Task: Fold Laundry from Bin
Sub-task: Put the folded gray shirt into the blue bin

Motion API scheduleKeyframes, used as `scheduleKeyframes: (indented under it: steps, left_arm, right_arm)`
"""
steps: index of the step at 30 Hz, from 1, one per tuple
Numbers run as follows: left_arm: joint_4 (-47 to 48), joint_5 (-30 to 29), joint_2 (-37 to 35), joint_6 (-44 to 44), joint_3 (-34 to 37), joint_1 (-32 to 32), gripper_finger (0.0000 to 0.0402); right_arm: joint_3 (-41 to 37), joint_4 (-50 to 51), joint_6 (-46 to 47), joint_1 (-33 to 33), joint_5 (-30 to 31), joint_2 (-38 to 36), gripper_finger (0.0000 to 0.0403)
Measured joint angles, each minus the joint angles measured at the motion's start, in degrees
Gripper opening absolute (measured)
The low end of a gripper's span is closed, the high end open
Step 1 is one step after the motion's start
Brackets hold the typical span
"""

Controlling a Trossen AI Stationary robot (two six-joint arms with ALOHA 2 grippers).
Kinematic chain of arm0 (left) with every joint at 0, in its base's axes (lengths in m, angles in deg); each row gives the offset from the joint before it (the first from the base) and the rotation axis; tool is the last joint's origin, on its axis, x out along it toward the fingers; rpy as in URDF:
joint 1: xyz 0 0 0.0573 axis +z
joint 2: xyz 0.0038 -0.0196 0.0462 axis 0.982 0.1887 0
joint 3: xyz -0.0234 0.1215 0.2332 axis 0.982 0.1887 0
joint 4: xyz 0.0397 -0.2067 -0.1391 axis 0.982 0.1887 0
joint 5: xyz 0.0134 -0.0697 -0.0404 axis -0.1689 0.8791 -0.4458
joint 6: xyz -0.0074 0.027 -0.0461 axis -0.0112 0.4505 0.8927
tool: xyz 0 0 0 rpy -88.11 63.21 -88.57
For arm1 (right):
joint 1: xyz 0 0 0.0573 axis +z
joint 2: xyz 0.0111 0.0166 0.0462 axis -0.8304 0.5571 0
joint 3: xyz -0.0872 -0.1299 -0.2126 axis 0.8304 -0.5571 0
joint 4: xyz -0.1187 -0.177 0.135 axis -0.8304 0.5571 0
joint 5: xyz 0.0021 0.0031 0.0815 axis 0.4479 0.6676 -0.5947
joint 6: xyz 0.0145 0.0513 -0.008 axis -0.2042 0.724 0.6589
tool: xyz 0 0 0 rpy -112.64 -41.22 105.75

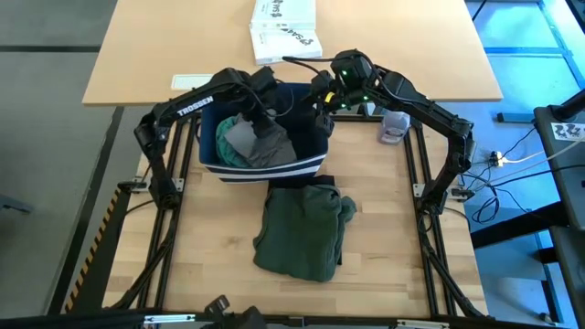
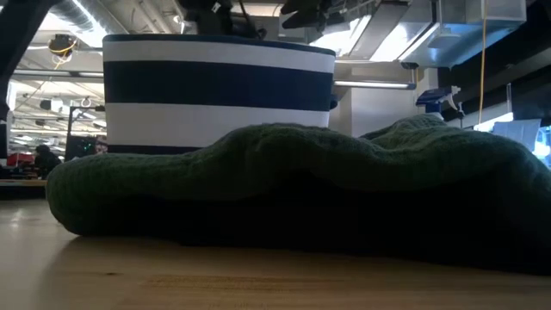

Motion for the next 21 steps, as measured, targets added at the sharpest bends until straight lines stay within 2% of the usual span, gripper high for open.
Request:
scheduleKeyframes:
  steps: [2,4,8,9,13,21]
  left_arm:
    - [0.9,-1.0,0.3,0.8,0.0,0.2,0.0149]
    - [2.6,-1.3,0.2,1.2,0.0,0.6,0.0126]
    - [6.5,-2.0,0.2,1.6,0.0,1.5,0.0026]
    - [7.4,-2.1,0.1,1.8,0.0,1.7,0.0014]
    - [10.3,-5.1,-1.5,2.9,0.0,1.9,0.0003]
    - [17.3,-11.0,-10.1,7.8,-0.8,2.5,0.0001]
  right_arm:
    - [0.0,0.3,0.0,0.0,0.0,0.0,0.0225]
    - [0.0,0.5,0.0,0.0,0.0,0.0,0.0225]
    - [0.0,0.4,-0.2,0.0,0.0,0.0,0.0225]
    - [0.0,0.3,-0.2,0.0,0.0,0.0,0.0225]
    - [0.0,0.0,-0.3,0.0,0.0,0.0,0.0225]
    - [0.0,-1.6,-1.7,0.0,1.2,0.0,0.0225]
